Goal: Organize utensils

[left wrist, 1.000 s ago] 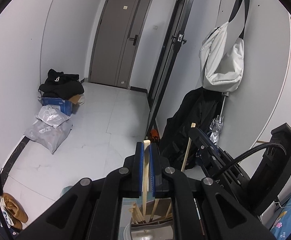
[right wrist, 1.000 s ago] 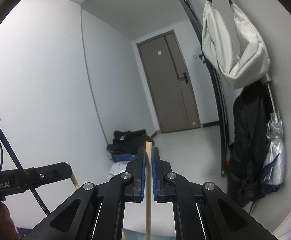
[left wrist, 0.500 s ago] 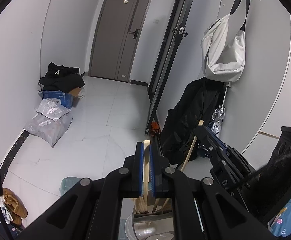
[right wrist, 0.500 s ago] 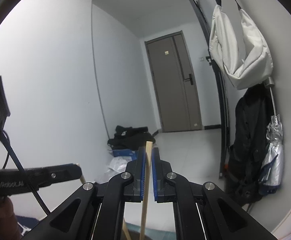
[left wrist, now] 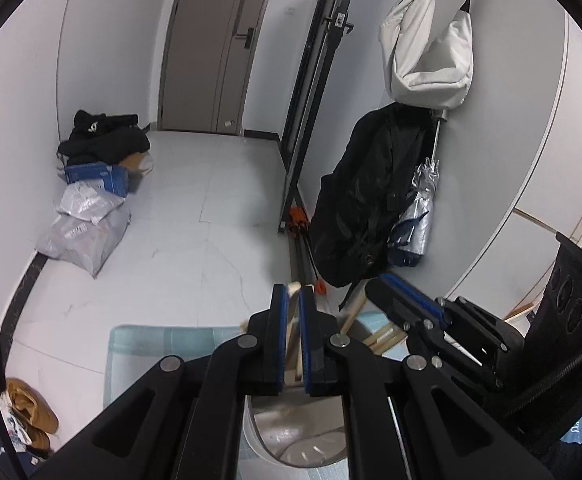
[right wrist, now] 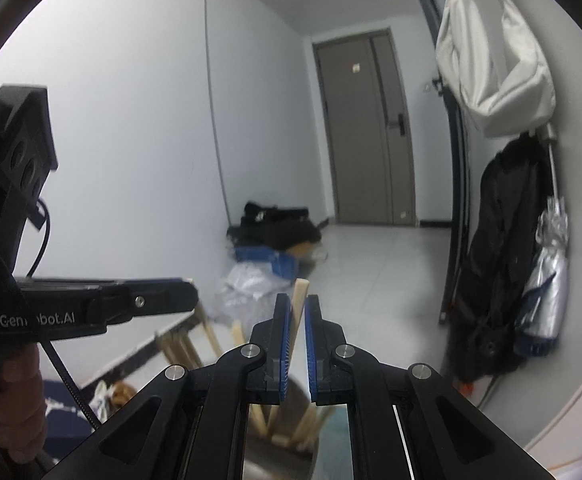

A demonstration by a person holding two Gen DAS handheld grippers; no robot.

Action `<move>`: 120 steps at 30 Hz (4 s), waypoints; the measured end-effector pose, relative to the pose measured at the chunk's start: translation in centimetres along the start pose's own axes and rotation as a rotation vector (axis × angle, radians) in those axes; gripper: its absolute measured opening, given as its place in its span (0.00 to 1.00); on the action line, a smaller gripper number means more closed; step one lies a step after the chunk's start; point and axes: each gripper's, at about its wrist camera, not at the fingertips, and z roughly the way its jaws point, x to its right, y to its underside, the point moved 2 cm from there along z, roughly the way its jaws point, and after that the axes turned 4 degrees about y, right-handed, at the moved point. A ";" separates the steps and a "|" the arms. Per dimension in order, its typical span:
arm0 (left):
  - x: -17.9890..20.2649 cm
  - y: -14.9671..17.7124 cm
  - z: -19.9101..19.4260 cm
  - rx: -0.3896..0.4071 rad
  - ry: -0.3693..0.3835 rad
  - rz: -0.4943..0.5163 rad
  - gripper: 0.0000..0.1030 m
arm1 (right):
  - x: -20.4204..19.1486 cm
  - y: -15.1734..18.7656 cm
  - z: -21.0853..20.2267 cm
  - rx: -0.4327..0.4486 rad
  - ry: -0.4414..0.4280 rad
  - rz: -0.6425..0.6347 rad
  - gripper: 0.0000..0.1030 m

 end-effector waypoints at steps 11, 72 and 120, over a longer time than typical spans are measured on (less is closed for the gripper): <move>0.1 1.0 -2.2 0.004 -0.070 -0.086 0.22 | -0.8 1.7 -4.7 -0.046 -0.011 -0.029 0.30; 1.0 10.1 -10.3 0.281 -0.329 -0.071 0.99 | -2.2 6.6 -14.9 -0.033 0.147 0.050 0.87; 1.2 10.2 -10.7 0.273 -0.354 -0.059 0.99 | -1.5 6.2 -16.4 0.009 0.210 0.057 0.90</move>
